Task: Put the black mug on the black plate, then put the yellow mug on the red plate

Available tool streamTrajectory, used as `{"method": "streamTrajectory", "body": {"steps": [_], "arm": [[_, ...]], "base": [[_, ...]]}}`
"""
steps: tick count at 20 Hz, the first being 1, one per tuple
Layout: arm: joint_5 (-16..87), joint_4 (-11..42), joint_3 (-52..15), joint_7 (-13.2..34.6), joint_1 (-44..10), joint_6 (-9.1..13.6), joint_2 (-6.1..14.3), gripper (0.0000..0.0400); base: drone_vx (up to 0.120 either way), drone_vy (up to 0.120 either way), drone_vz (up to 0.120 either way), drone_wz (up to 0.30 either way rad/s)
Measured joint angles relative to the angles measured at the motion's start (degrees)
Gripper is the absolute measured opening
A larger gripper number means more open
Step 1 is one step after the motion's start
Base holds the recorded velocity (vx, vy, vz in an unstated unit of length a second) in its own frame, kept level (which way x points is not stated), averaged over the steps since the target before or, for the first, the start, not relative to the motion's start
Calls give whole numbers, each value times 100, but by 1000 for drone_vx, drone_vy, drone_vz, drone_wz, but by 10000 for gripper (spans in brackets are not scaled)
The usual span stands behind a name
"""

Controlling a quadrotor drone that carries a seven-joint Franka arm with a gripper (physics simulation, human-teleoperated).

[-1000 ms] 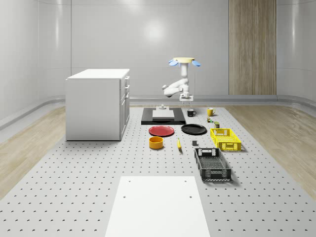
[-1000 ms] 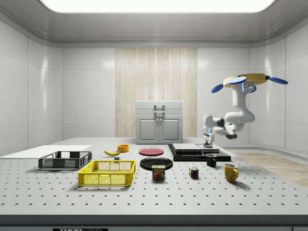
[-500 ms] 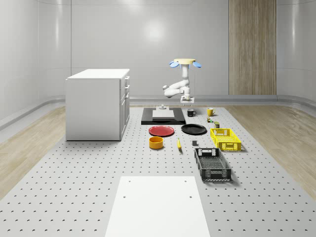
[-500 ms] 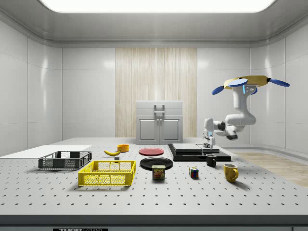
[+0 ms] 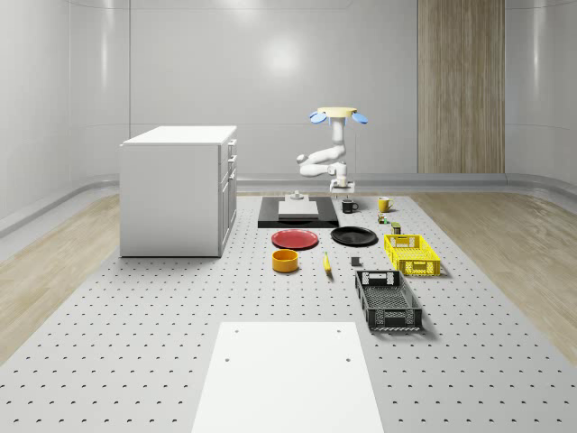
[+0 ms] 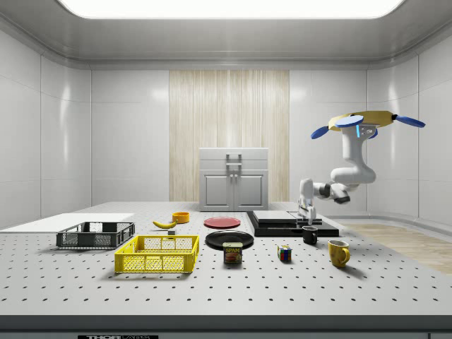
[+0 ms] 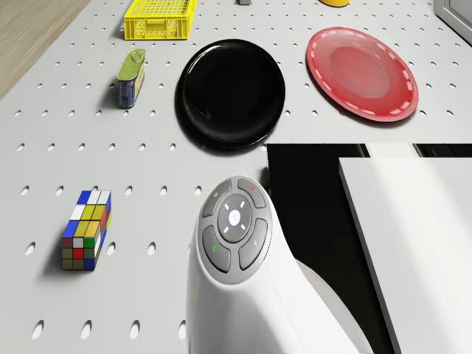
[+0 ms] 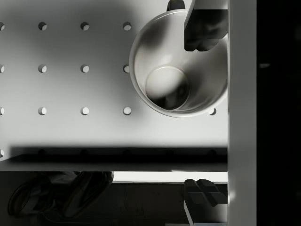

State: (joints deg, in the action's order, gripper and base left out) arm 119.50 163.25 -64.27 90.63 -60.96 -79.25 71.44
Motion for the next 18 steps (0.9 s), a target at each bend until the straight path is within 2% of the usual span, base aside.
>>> {"method": "streamTrajectory", "body": {"steps": [13,18], "arm": [[371,-215,442,4,-106,-463,246,400],[459,-278,548,10,-144,-577,299,400]], "base": [[0,0,0,0],[0,0,0,0]]}}
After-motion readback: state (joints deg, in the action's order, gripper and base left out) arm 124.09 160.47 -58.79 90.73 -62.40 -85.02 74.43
